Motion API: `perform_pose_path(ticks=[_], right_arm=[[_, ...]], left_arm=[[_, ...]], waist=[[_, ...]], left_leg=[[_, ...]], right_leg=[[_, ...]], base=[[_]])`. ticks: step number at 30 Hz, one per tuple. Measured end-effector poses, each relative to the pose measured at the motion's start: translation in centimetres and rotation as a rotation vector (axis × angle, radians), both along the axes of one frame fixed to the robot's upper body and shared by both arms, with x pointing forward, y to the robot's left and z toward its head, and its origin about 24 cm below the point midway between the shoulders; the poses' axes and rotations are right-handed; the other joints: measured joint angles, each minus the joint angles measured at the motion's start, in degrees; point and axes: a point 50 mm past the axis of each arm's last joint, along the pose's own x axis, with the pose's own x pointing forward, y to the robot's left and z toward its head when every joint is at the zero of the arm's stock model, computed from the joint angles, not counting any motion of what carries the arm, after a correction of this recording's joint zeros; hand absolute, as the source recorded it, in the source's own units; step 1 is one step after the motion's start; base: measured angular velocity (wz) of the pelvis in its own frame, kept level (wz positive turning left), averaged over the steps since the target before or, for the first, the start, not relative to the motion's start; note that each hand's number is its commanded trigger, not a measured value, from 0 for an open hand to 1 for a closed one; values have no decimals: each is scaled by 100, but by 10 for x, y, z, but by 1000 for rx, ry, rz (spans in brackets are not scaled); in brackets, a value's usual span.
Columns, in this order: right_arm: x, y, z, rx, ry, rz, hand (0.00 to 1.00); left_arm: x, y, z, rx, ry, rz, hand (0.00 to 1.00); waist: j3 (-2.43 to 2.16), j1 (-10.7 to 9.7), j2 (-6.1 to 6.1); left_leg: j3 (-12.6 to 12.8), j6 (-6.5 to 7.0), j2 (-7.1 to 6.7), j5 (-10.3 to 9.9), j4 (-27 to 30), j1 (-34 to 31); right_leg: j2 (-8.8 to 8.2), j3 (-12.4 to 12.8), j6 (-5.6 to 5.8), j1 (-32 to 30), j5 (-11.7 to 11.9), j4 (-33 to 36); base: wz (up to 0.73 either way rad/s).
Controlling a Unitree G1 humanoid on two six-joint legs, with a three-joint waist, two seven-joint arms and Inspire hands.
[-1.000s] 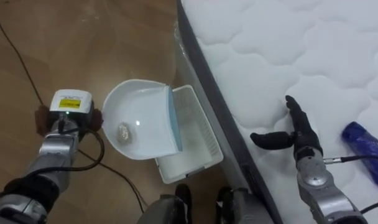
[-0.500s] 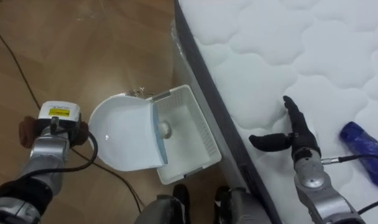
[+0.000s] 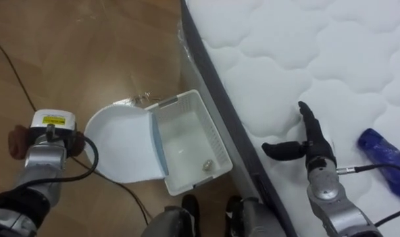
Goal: Clean bed
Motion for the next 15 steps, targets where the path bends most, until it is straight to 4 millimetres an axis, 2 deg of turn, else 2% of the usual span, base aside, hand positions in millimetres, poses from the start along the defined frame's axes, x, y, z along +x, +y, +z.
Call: perform_pose_path(ticks=[6,7,8,10,11,12,15], right_arm=[[-1,0,1,49,-20,-61,0],[-2,0,0,68,-19,-74,0],[-2,0,0,91,-17,-88,0],[-4,-3,-1,101,-16,-112,0],[-5,-5,-2,113,-18,-125,0],[-7,-6,-3,114,-16,-130,0],[-13,-11,-4,118,-30,-140,0]], left_arm=[[7,-2,9,-1,-45,-25,100],[7,-1,10,2,-58,-30,100],[7,-1,11,0,-73,-37,100],[8,-3,11,-37,-109,-49,100],[9,-4,11,-84,-134,-49,100],[9,-5,12,-100,-149,-52,100],[12,-5,17,-201,-251,-47,100]], waist=[[4,125,95],[6,139,110],[8,191,119],[15,219,161],[21,220,225],[23,224,232],[27,272,241]], left_leg=[[-2,37,3,16,1,54],[-5,69,26,-1,0,97],[-24,177,46,-16,-6,148],[-65,238,68,-48,-15,252],[-112,262,80,-59,-19,326],[-113,265,80,-60,-34,381],[-32,398,152,-104,-61,624]], right_leg=[[12,9,6,52,7,-13],[57,23,8,98,8,-40],[112,42,8,150,10,-93],[154,24,2,233,6,-140],[191,4,1,346,6,-195],[194,6,0,400,5,-205],[271,89,-11,636,-15,-240]], base=[[-1],[-9],[-9],[-1],[5],[3],[-15]])
